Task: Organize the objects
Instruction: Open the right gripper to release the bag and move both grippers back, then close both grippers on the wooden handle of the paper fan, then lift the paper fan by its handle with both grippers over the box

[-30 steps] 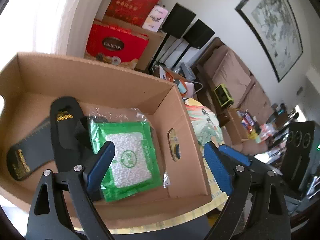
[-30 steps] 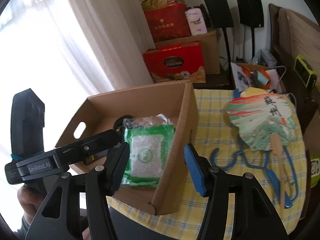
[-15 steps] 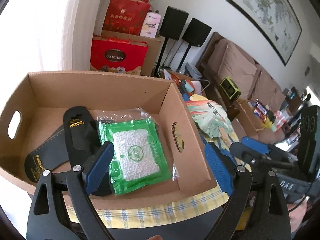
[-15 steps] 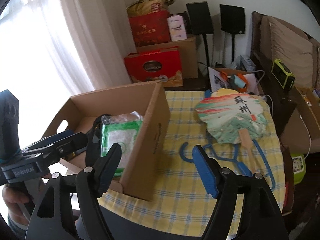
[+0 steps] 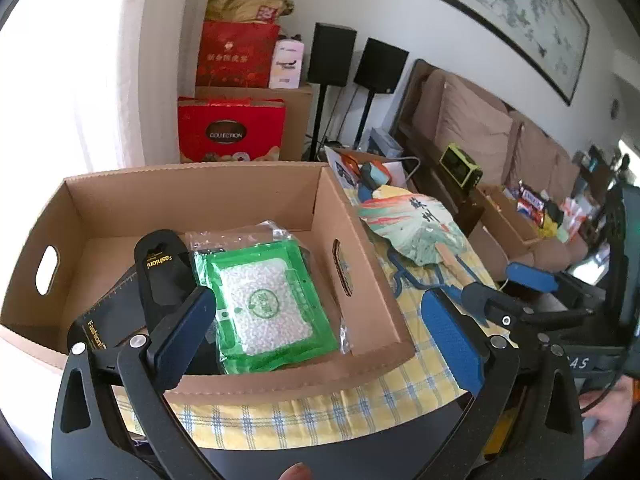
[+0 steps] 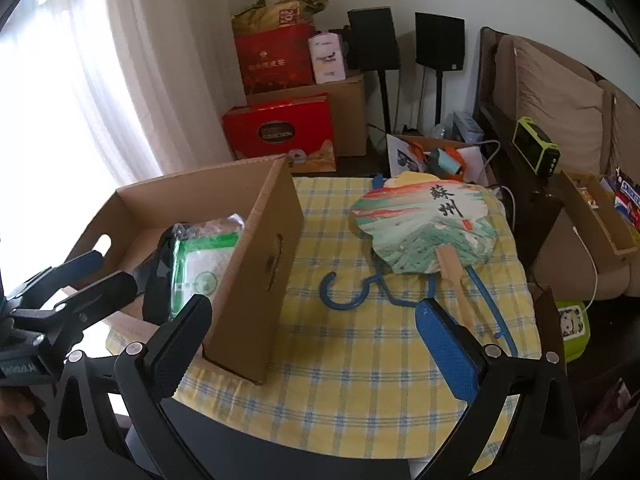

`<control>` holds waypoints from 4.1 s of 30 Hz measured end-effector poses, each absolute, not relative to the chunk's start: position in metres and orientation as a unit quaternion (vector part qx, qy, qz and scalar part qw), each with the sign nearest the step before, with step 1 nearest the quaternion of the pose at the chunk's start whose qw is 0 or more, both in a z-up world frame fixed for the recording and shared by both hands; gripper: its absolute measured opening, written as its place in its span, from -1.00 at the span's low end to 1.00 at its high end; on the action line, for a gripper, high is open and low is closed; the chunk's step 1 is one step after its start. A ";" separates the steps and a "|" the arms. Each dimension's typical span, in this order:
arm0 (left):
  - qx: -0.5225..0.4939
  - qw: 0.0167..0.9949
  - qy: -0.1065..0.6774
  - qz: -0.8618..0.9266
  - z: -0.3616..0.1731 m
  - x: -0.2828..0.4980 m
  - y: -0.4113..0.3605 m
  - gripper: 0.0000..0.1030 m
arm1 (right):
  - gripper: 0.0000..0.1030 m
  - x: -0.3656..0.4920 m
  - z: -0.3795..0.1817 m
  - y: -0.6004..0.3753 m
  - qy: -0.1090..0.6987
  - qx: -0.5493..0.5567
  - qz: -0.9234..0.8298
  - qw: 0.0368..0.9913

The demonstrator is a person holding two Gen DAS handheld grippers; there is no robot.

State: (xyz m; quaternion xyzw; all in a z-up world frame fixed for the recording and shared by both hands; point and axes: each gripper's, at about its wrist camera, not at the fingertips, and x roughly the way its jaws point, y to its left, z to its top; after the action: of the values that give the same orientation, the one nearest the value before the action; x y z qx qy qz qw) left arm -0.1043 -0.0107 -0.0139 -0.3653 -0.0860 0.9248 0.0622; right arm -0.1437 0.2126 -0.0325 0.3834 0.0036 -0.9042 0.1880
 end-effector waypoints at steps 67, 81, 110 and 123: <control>-0.529 0.182 -0.089 0.824 -0.119 -0.242 0.221 0.10 | -0.28 -0.156 -0.128 0.353 -0.059 0.446 -0.885 0.123; -0.529 0.146 -0.101 0.830 -0.132 -0.258 0.218 -0.11 | -0.56 -0.167 -0.136 0.345 -0.057 0.448 -0.882 0.135; -0.538 0.152 -0.158 0.814 -0.129 -0.253 0.188 -0.59 | -0.86 -0.170 -0.138 0.322 -0.065 0.448 -0.872 0.187; -0.546 0.151 -0.146 0.811 -0.134 -0.252 0.189 -0.78 | -0.86 -0.166 -0.132 0.316 -0.071 0.439 -0.872 0.204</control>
State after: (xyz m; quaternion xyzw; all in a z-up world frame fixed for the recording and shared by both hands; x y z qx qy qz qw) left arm -0.2524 0.1890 -0.1335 -0.5464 -0.1456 0.8109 0.1506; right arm -0.1655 0.3165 -0.1323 0.4387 -0.0711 -0.8723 0.2038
